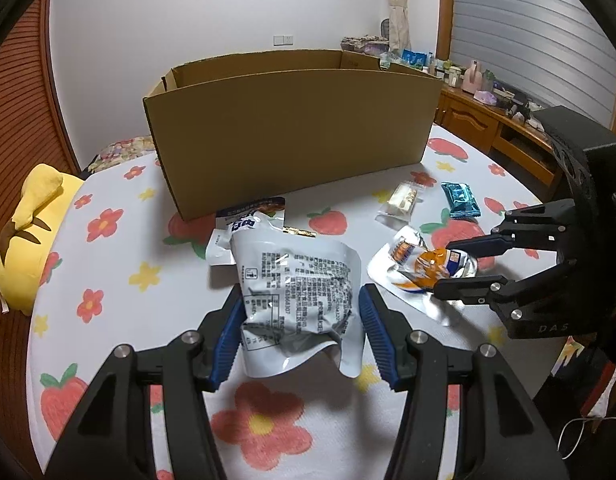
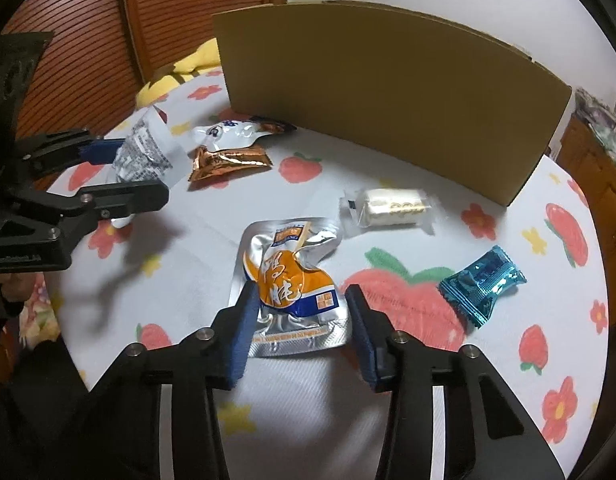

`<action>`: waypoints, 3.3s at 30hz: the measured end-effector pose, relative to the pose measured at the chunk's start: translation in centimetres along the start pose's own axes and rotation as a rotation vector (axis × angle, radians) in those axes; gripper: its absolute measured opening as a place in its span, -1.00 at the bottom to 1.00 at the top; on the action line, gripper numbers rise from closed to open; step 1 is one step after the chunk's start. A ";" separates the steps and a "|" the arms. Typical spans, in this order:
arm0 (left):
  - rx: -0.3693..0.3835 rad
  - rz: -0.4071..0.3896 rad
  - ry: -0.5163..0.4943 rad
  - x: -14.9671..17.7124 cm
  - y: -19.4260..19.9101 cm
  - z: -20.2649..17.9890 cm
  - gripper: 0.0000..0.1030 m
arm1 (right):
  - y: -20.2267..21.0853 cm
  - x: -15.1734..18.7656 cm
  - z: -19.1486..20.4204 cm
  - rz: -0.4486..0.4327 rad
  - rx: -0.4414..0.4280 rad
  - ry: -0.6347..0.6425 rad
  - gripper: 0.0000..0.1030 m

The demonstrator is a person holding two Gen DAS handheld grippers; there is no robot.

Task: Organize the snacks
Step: 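Grasp the white red-striped pouch with the left tool while the right tool grasps the orange-silver pouch, then lift both pouches and carry them over the cardboard box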

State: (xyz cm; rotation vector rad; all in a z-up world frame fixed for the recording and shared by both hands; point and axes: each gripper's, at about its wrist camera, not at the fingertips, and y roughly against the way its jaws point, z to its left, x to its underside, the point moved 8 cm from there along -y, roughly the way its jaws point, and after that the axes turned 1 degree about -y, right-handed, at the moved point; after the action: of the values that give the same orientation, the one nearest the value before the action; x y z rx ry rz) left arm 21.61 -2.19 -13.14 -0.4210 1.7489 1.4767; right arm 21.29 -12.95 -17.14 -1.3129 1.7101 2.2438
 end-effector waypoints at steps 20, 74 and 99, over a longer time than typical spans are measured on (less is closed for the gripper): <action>-0.001 -0.014 0.023 -0.1 0.4 0.3 0.09 | 2.7 -1.1 1.7 -0.078 -0.029 -0.001 -0.87; -0.020 -0.184 -0.010 -15.6 1.2 3.1 0.10 | 10.9 -17.3 -5.6 -0.336 0.143 0.125 -1.00; -0.030 -0.132 -0.009 -18.4 -3.8 4.2 0.10 | 3.0 -16.3 -11.9 -0.194 0.122 0.026 -0.98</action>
State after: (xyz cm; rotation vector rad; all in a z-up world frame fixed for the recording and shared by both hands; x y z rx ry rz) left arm 37.31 -3.58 -2.15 -0.5347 1.6610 1.4104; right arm 37.31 -16.52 -5.11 -1.4182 1.6201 1.9935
